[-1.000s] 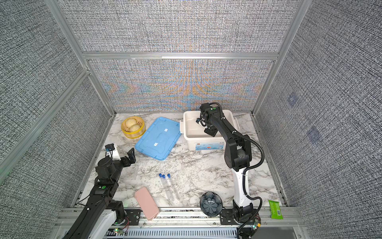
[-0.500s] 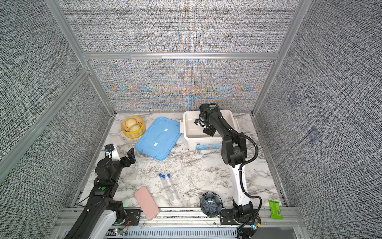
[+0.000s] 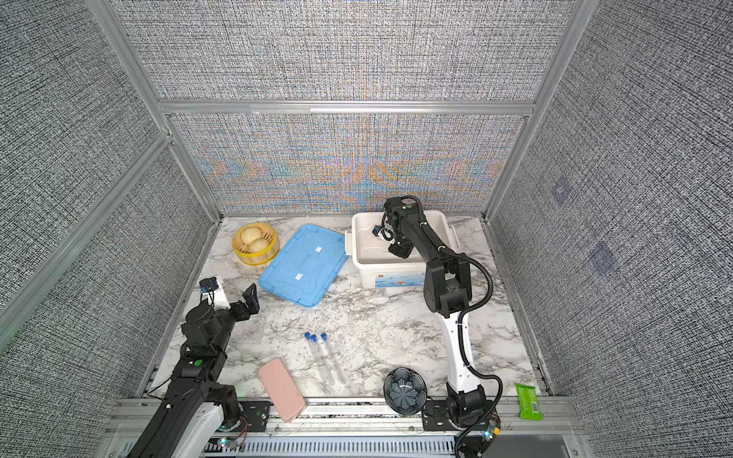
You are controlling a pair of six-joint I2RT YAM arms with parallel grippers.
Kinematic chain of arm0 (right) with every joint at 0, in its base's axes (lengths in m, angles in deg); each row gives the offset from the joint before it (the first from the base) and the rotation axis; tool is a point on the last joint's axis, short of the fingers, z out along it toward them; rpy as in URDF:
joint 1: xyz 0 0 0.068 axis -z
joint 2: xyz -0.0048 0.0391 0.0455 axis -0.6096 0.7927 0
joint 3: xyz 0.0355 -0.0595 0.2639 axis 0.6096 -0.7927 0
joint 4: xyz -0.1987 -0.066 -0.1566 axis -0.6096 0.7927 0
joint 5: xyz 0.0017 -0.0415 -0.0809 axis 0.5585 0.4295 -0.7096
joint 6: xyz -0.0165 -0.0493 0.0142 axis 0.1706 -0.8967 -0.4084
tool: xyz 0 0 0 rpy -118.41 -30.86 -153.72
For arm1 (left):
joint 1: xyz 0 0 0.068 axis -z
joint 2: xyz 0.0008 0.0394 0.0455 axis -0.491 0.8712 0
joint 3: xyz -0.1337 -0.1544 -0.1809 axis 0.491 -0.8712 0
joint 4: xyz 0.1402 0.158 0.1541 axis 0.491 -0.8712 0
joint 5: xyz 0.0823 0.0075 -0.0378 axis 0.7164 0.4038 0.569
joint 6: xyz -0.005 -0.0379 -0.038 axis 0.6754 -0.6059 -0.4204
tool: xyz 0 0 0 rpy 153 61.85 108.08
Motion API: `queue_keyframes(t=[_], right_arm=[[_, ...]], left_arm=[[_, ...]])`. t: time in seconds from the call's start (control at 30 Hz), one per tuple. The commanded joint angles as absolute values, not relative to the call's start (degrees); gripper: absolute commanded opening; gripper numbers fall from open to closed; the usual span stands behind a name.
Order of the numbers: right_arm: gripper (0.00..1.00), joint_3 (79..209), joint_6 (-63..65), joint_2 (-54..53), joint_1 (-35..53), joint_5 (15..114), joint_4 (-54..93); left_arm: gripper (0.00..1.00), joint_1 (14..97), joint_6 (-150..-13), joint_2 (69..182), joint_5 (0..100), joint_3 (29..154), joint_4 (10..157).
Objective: Organize the chemistry lab equipment
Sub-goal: 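Lower the glass rod into the box and open the right gripper, then raise the right gripper up out of the white box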
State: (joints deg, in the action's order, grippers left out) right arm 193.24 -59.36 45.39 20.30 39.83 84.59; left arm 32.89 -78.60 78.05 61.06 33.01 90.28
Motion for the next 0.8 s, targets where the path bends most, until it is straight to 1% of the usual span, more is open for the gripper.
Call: queue_keyframes(t=[0.0,0.17,0.23,0.47,0.63,0.77], right_arm=[[0.28,193.6,-58.7,43.3,20.2,41.0,85.1],[0.32,192.2,-58.2,39.7,19.9,38.1,82.5],[0.35,192.3,-58.0,38.3,19.8,38.9,82.8],[0.35,189.5,-56.5,31.7,19.4,41.5,79.9],[0.36,190.9,-54.0,28.2,18.9,45.3,80.6],[0.36,191.0,-51.6,24.6,16.5,46.2,78.9]], left_arm=[[0.99,32.8,-78.6,77.9,61.6,33.1,91.5],[0.99,32.8,-78.7,77.8,62.0,33.1,91.5],[0.99,32.8,-78.8,77.3,62.1,32.9,91.3],[0.99,32.8,-78.9,76.2,62.4,32.5,91.0],[0.99,32.9,-78.7,76.2,62.5,32.5,90.9],[0.99,32.9,-79.0,74.7,62.6,32.1,90.3]])
